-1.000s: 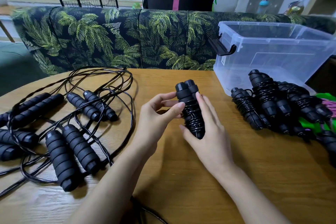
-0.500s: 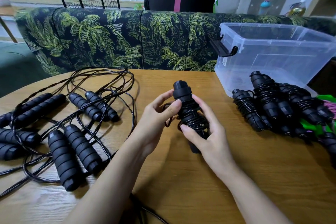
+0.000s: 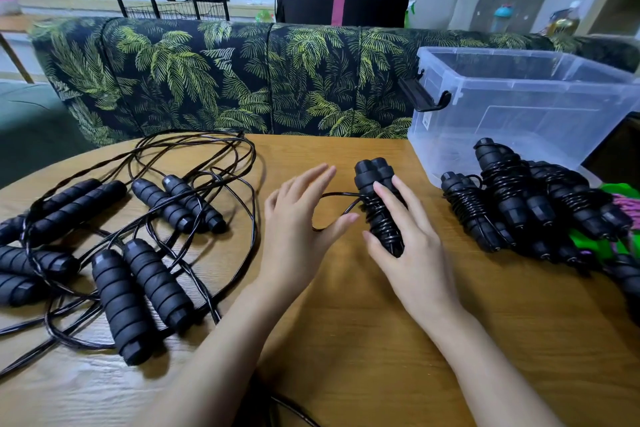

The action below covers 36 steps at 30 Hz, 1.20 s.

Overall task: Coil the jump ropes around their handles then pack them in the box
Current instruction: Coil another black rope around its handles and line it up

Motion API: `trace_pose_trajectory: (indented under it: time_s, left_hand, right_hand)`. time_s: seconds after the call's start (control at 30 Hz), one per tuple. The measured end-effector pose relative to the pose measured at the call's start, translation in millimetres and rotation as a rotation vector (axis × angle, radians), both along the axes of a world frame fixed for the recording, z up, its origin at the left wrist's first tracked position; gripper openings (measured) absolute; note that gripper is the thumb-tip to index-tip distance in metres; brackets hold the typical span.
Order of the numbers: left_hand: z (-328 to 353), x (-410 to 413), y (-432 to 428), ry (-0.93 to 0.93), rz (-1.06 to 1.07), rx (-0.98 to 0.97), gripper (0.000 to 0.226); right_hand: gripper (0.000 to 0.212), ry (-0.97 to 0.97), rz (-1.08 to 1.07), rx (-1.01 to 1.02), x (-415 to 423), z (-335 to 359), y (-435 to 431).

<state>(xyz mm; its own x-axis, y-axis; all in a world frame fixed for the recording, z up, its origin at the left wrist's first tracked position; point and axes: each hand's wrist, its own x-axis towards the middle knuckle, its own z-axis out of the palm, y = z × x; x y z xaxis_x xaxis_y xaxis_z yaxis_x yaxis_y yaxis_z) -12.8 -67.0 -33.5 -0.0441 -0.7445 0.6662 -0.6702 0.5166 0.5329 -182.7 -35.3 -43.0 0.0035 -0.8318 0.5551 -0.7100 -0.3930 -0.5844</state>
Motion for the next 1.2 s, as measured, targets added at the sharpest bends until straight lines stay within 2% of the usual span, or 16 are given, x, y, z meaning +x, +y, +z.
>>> trace_pose_trajectory:
  time_s: [0.1, 0.2, 0.33, 0.4, 0.5, 0.63, 0.77, 0.83, 0.97, 1.03, 1.1, 1.2]
  left_hand:
    - [-0.9, -0.3, 0.4, 0.030, -0.033, 0.013, 0.054]
    - [5.3, 1.4, 2.4, 0.257, -0.144, 0.220, 0.051]
    - [12.4, 4.3, 2.8, 0.455, -0.256, 0.423, 0.051]
    - [12.5, 5.8, 1.6, 0.569, -0.305, 0.481, 0.057]
    - [13.3, 9.2, 0.6, 0.640, -0.365, 0.577, 0.060]
    - [13.4, 12.2, -1.2, 0.731, -0.468, 0.682, 0.047]
    - [12.0, 11.1, -1.9, 0.891, -0.580, 0.780, 0.046]
    - [16.7, 8.8, 1.0, 0.960, -0.570, 0.780, 0.046]
    - [20.8, 6.7, 4.0, 1.038, -0.394, 0.712, 0.048]
    - [20.0, 6.1, 4.6, 1.007, -0.298, 0.657, 0.040]
    - [18.8, 1.7, 7.1, 0.976, -0.234, 0.580, 0.026]
    - [16.8, -6.3, 11.7, 0.911, -0.199, 0.475, 0.023]
  right_hand:
    - [0.067, -0.021, 0.010, 0.000, -1.7, 1.1, -0.4]
    - [0.064, -0.172, 0.082, 0.019, 0.1, 4.3, -0.2]
    - [0.058, -0.361, 0.198, 0.052, 5.1, 11.3, 3.0]
    - [0.056, -0.439, 0.262, 0.097, 6.3, 14.1, 5.7]
    - [0.053, -0.576, 0.384, 0.190, 9.6, 17.1, 9.7]
    - [0.049, -0.763, 0.504, 0.287, 10.8, 18.5, 10.2]
    - [0.050, -0.911, 0.584, 0.388, 9.7, 16.8, 8.9]
    - [0.050, -0.953, 0.604, 0.424, 9.0, 17.6, 8.4]
    - [0.054, -0.800, 0.588, 0.446, 5.5, 20.9, 8.8]
    - [0.056, -0.703, 0.528, 0.421, 5.7, 18.2, 7.4]
    - [0.054, -0.594, 0.461, 0.343, 9.7, 14.2, 6.2]
    - [0.056, -0.358, 0.359, 0.204, 24.1, 10.4, 7.2]
